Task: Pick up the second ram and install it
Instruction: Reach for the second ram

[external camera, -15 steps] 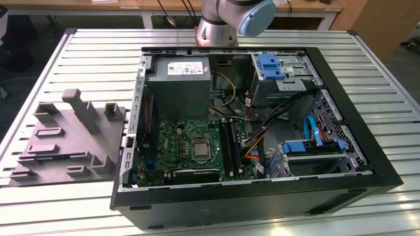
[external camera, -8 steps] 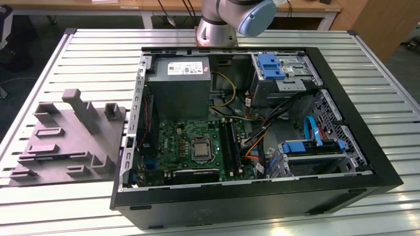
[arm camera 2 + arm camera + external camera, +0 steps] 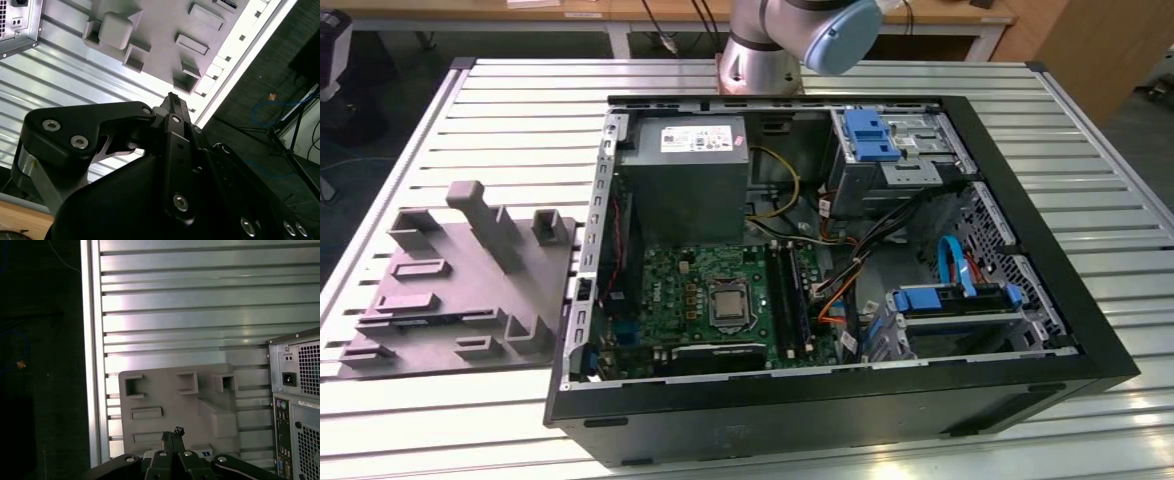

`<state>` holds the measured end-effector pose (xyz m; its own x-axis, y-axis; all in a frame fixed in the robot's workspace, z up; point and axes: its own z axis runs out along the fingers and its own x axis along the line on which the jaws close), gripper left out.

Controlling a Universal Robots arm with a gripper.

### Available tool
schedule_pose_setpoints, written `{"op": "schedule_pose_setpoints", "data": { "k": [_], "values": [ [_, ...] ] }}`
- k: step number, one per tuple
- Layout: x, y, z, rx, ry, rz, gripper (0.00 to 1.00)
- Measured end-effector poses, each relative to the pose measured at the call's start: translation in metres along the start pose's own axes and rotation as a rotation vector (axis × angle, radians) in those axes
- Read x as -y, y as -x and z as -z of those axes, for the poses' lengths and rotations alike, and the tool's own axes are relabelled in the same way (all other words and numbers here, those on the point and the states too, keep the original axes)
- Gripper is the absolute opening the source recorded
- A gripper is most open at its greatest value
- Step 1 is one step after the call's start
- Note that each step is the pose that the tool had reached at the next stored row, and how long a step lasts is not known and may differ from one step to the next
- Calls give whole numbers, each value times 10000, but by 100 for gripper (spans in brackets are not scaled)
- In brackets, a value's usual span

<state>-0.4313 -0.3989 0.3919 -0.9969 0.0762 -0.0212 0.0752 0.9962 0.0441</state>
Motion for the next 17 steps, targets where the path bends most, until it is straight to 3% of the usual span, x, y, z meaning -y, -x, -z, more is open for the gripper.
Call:
{"op": "schedule_pose_setpoints", "data": {
  "k": [17],
  "values": [
    [47,25,1,-1,0,-1,10]
  ]
}}
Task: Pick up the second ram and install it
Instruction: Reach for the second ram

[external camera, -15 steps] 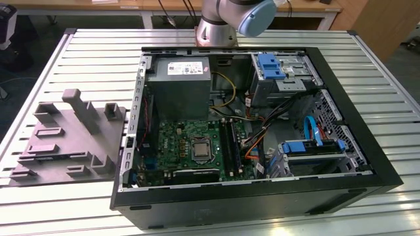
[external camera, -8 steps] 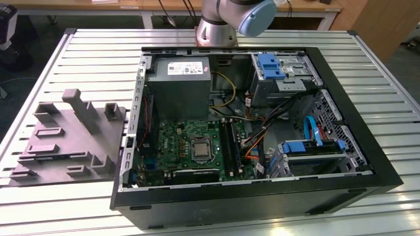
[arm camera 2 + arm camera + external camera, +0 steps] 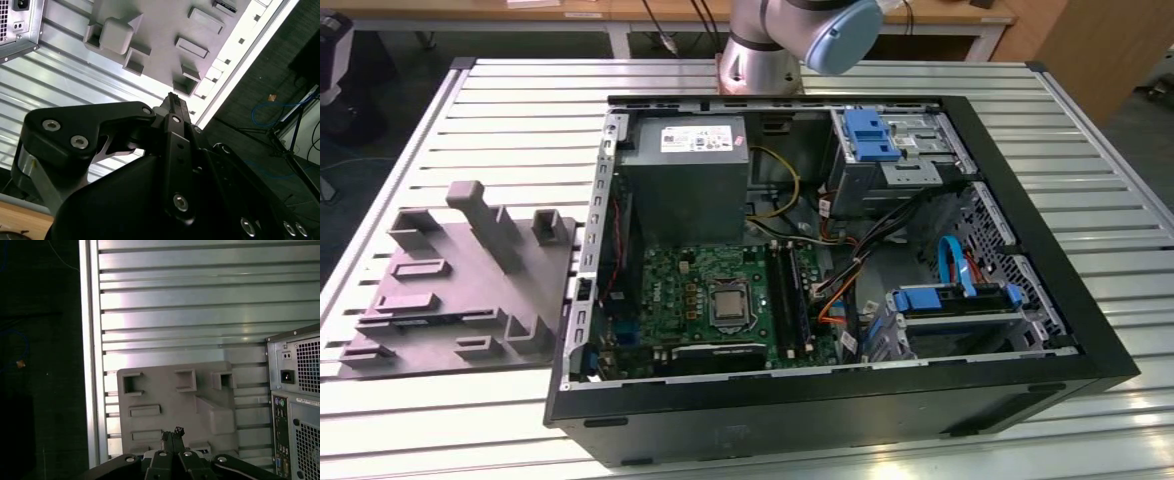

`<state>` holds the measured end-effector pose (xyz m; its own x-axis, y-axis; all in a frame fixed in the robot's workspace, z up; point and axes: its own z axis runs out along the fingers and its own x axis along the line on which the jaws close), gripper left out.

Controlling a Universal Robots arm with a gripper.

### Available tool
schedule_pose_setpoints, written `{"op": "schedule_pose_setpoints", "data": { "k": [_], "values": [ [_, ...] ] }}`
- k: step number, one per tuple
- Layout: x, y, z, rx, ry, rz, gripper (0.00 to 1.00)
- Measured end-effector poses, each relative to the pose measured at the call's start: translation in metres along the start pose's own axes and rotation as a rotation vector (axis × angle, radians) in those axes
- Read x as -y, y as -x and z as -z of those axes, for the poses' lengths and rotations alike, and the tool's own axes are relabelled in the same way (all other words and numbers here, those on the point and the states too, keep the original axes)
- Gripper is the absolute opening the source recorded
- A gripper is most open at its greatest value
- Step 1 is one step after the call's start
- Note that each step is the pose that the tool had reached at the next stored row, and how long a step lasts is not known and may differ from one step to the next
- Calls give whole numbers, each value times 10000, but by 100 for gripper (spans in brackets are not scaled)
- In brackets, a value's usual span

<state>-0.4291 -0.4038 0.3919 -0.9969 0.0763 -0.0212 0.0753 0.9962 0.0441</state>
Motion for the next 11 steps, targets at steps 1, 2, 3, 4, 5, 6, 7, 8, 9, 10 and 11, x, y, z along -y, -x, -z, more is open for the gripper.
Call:
{"op": "schedule_pose_setpoints", "data": {
  "k": [1,2,3,4,5,6,7,8,9,10,11],
  "values": [
    [7,1,0,0,0,2,10],
    [16,1,0,1,0,1,10],
    [25,2,1,-1,-1,0,10],
    [35,3,1,0,0,0,10],
    [46,4,2,0,0,1,10],
    [56,5,2,0,0,1,10],
    [68,5,3,0,0,1,10],
    [80,6,3,0,0,1,10],
    [90,7,4,0,0,1,10],
    [99,8,4,0,0,1,10],
    [107,8,4,0,0,1,10]
  ]
}}
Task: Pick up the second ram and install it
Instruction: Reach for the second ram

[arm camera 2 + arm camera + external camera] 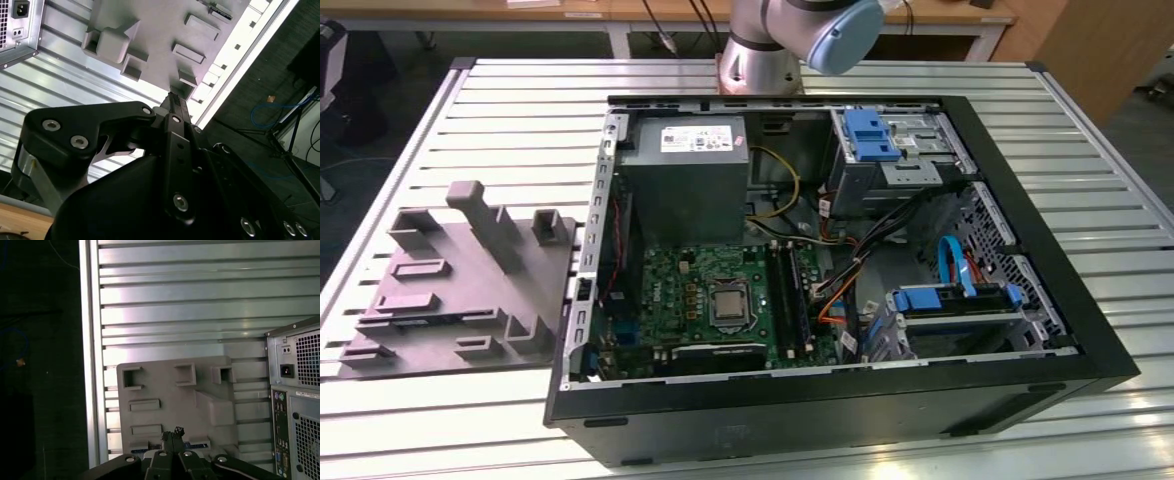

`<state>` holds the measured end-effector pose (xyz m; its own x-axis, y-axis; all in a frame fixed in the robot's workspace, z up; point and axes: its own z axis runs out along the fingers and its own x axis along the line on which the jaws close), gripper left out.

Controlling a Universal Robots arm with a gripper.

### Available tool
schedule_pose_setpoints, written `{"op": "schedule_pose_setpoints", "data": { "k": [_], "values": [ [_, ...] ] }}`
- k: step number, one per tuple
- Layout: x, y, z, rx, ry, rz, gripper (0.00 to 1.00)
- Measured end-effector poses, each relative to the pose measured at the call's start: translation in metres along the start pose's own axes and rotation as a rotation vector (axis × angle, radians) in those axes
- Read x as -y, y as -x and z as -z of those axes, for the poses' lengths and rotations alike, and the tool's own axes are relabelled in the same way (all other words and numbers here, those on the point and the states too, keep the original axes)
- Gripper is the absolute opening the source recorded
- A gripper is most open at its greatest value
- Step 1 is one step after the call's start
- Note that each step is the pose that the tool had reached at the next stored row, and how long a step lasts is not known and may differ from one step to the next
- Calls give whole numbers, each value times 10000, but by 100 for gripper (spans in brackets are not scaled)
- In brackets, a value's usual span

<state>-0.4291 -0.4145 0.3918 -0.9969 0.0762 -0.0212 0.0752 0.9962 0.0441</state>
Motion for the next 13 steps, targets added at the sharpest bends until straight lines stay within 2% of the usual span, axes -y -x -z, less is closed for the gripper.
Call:
{"op": "schedule_pose_setpoints", "data": {
  "k": [7,13],
  "values": [
    [15,1,1,0,0,1,10],
    [84,7,2,1,1,0,10]
  ]
}}
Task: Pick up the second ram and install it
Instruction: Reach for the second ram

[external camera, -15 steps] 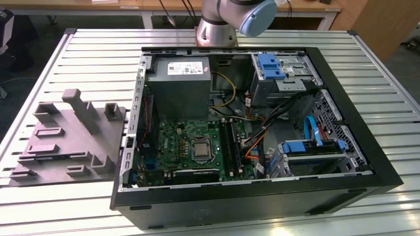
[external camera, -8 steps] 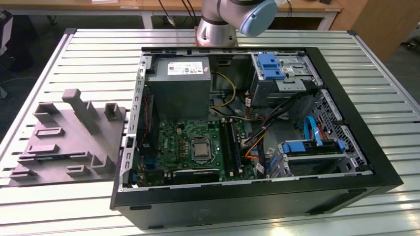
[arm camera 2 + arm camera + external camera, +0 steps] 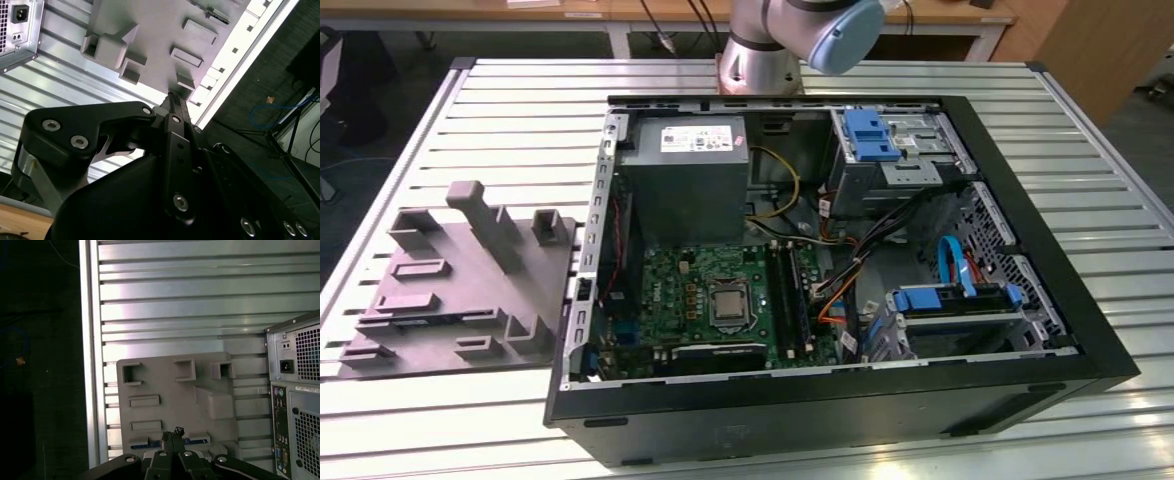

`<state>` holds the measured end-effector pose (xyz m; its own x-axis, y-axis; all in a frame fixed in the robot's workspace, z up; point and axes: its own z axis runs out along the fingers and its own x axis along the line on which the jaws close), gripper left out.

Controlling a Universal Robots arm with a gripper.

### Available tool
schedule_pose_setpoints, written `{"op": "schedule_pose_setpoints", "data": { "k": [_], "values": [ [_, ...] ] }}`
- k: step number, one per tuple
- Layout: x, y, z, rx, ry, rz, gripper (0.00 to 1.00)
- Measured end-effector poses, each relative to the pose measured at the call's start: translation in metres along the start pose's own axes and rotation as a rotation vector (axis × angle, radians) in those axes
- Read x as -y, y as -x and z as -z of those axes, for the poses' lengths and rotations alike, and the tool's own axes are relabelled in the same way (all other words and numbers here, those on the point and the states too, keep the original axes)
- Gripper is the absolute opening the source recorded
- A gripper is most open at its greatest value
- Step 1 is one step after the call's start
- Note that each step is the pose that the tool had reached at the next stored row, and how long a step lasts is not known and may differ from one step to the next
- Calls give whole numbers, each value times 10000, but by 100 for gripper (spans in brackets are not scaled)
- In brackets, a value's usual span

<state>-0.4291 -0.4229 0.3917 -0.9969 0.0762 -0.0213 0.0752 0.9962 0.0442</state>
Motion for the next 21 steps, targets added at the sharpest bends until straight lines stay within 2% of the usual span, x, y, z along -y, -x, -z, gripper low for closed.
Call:
{"op": "schedule_pose_setpoints", "data": {
  "k": [12,21],
  "values": [
    [139,10,-2,-1,-1,1,10],
    [167,12,-9,-1,-1,1,10]
  ]
}}
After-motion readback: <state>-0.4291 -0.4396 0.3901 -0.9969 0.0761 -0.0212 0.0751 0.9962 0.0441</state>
